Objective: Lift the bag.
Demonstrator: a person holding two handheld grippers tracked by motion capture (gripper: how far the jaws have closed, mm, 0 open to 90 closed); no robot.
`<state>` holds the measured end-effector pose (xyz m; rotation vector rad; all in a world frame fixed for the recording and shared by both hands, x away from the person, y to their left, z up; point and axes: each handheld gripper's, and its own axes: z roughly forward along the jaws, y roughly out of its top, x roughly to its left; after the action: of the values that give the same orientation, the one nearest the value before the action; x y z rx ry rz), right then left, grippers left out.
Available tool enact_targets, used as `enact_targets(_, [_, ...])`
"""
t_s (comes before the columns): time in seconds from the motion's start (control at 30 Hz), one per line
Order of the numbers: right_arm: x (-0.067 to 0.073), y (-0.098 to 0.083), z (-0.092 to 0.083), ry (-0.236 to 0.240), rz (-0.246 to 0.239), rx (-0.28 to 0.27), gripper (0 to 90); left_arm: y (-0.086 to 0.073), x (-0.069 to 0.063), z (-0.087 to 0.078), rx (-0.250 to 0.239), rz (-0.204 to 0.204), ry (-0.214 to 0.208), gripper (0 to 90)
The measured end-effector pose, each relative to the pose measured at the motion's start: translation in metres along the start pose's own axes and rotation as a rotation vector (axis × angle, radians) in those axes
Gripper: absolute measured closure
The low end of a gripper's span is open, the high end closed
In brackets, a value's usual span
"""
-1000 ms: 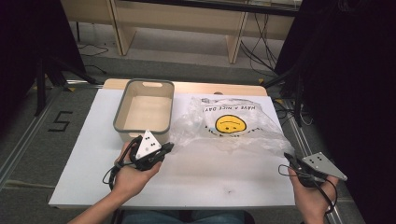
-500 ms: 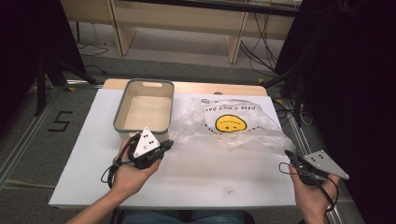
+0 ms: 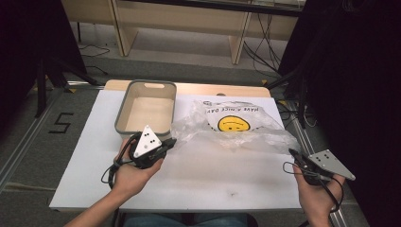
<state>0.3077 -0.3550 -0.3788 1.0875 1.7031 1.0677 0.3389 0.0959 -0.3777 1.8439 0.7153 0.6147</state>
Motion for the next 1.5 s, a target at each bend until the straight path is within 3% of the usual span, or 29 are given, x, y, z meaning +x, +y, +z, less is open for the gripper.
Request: enact_targets(1.5, [-0.004, 0.027, -0.001, -0.019, -0.008, -0.084, 90.0, 0.027, 0.011, -0.012, -0.098, -0.010, 0.037, 89.4])
